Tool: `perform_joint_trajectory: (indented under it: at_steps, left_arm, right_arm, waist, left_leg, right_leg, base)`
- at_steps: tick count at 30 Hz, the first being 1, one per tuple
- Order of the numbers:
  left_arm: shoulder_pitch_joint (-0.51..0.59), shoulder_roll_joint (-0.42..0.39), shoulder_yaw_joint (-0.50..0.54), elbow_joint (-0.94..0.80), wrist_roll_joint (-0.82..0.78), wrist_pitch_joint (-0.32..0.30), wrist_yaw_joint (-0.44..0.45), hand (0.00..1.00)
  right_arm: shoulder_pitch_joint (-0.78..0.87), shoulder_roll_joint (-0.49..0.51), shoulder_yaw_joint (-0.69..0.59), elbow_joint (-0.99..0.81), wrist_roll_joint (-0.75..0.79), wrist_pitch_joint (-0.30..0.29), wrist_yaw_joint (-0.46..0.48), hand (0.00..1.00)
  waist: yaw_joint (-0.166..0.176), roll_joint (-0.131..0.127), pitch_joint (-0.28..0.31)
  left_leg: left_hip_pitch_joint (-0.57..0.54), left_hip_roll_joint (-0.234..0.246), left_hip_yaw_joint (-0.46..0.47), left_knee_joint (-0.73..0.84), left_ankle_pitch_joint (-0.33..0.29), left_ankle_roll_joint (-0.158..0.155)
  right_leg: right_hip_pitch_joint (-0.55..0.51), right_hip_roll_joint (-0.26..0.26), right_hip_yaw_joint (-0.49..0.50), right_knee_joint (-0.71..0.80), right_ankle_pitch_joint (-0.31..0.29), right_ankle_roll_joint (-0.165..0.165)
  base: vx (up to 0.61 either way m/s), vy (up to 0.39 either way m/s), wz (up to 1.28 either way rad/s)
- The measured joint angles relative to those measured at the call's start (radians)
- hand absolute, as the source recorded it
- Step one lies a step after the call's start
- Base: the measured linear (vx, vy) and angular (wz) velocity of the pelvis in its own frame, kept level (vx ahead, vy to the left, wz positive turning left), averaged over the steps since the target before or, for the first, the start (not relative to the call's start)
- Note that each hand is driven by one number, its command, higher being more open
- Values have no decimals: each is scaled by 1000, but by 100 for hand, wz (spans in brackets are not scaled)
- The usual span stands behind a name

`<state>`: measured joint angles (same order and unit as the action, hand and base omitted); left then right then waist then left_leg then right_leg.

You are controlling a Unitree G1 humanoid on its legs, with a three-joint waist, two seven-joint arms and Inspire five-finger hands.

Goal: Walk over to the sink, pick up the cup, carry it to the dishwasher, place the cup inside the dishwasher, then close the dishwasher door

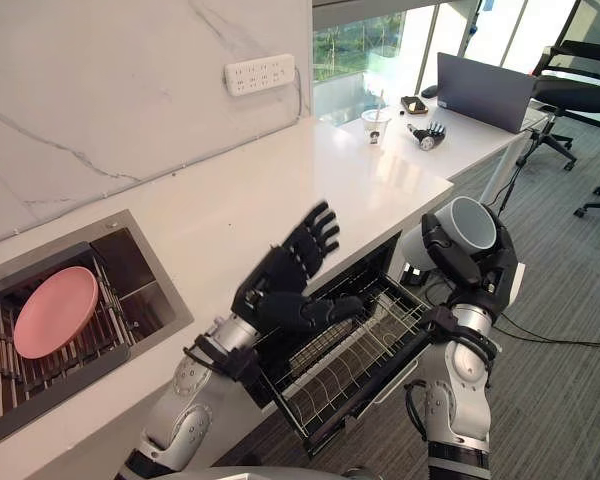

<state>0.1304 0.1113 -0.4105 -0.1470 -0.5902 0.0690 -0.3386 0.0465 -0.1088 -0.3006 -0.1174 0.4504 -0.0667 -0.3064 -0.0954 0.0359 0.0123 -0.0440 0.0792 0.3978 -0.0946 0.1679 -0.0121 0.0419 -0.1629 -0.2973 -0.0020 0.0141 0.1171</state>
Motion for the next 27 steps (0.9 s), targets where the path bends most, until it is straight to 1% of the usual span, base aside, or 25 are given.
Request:
perform_joint_trajectory:
  at_steps: [2, 3, 6, 7, 8, 10, 11, 12, 13, 14, 15, 16, 18, 19, 21, 23, 24, 27]
  left_arm:
    - [45, 12, -4, 32, -20, 46, -27, 100]
    - [87, 27, -2, 42, -20, 91, -57, 100]
    - [137, 35, 22, 45, -37, 153, -106, 100]
    - [143, 34, 41, 49, -50, 179, -125, 100]
    - [143, 34, 50, 55, -53, 188, -135, 100]
    - [133, 30, 81, 119, -40, 212, -146, 100]
    - [129, 31, 89, 140, -13, 219, -145, 100]
    - [127, 35, 104, 190, 104, 221, -141, 100]
    - [127, 39, 108, 209, 161, 221, -138, 100]
    - [128, 54, 109, 236, 245, 223, -133, 100]
    - [130, 76, 109, 264, 353, 240, -123, 100]
    - [130, 87, 113, 282, 393, 251, -121, 100]
    - [133, 108, 168, 340, 521, 327, -121, 100]
    - [133, 113, 183, 357, 541, 346, -122, 100]
    - [124, 140, 217, 437, 609, 412, -143, 100]
    - [114, 149, 225, 497, 650, 435, -148, 100]
    - [102, 146, 239, 514, 671, 435, -164, 100]
    - [78, 138, 249, 543, 709, 449, -194, 100]
  right_arm:
    - [7, 0, -22, 19, 2, 4, 20, 0]
    - [9, -1, -38, 34, 13, 15, 39, 0]
    - [24, -2, -44, 62, 37, 23, 60, 0]
    - [26, -2, -44, 85, 38, 23, 72, 0]
    - [26, -2, -44, 97, 38, 23, 77, 0]
    - [27, -2, -43, 140, 38, 23, 99, 0]
    - [27, -2, -43, 149, 38, 23, 104, 0]
    - [27, -2, -38, 155, 39, 23, 119, 0]
    - [27, -3, -34, 155, 39, 23, 127, 0]
    - [27, -6, -25, 155, 38, 30, 140, 0]
    - [28, -13, -13, 154, 38, 52, 162, 0]
    - [29, -16, -3, 154, 38, 62, 172, 0]
    - [47, -24, 36, 156, 35, 110, 223, 0]
    - [50, -24, 47, 162, 32, 120, 236, 0]
    - [53, -22, 95, 212, -10, 140, 270, 0]
    - [53, -22, 124, 249, -39, 144, 284, 0]
    - [50, -22, 145, 281, -68, 146, 293, 0]
    - [33, -18, 163, 319, -119, 150, 308, 0]
  waist:
    - [0, -1, 1]
    - [0, -1, 3]
    - [2, -3, 5]
    - [4, -3, 6]
    - [5, -3, 6]
    - [7, -4, 8]
    - [7, -4, 8]
    - [8, -1, 13]
    - [8, -1, 17]
    - [8, 0, 21]
    - [8, -1, 26]
    - [8, -1, 29]
    - [8, 0, 39]
    - [10, 0, 40]
    - [13, 2, 46]
    - [19, 1, 48]
    - [30, 2, 50]
    - [28, 5, 52]
  left_leg:
    - [-5, 0, -5, 0, 0, 0]
    - [-10, 0, -7, 0, 1, 1]
    - [-16, -1, -13, 0, 2, 2]
    - [-17, -1, -17, 0, 2, 2]
    - [-18, -2, -18, 0, 2, 2]
    - [-22, -4, -29, 0, 2, 0]
    - [-23, -5, -32, 0, 2, 0]
    - [-24, -5, -35, 0, 3, -1]
    - [-24, -5, -35, 0, 3, -1]
    - [-26, -5, -36, 0, 3, -1]
    - [-26, -5, -37, 0, 3, -1]
    - [-27, -5, -37, 0, 3, -1]
    - [-29, -5, -43, 0, 3, -1]
    - [-29, -4, -44, 0, 3, -1]
    - [-24, -8, -58, 0, 3, 0]
    - [-17, -11, -67, 0, 2, -1]
    - [-17, -13, -77, 0, 2, 0]
    - [-14, -14, -82, 0, 0, -1]
  right_leg:
    - [-1, 0, -5, -1, -1, 1]
    - [-5, 0, -8, -1, -2, 1]
    - [-8, 0, -13, -1, -3, 0]
    - [-7, 0, -16, -1, -3, 0]
    - [-7, 0, -18, -1, -4, 0]
    - [-6, -4, -28, 3, -8, 1]
    - [-6, -5, -31, 4, -11, 2]
    - [-6, -5, -34, 6, -13, 2]
    - [-6, -5, -34, 6, -14, 3]
    - [-7, -5, -34, 6, -15, 5]
    - [-7, -5, -35, 6, -16, 5]
    - [-7, -5, -35, 6, -16, 4]
    - [-6, -5, -37, 7, -17, 1]
    - [-6, -5, -38, 7, -18, 0]
    - [11, -6, -57, 7, -24, 2]
    - [21, -8, -66, 7, -30, 4]
    - [28, -9, -75, 7, -34, 4]
    - [34, -9, -82, 7, -38, 5]
  base:
    - [47, -3, 9]
    - [57, -6, 6]
    - [38, -4, 6]
    - [24, 0, 7]
    - [11, 5, 10]
    - [2, 16, 13]
    - [-2, 21, 12]
    - [-2, 15, 7]
    - [-2, 15, 4]
    - [0, 0, 0]
    - [0, 0, 0]
    - [0, 0, 0]
    - [39, -2, 6]
    - [55, -9, 7]
    - [58, -12, 18]
    - [33, -6, 22]
    - [37, -7, 18]
    - [25, -4, 8]
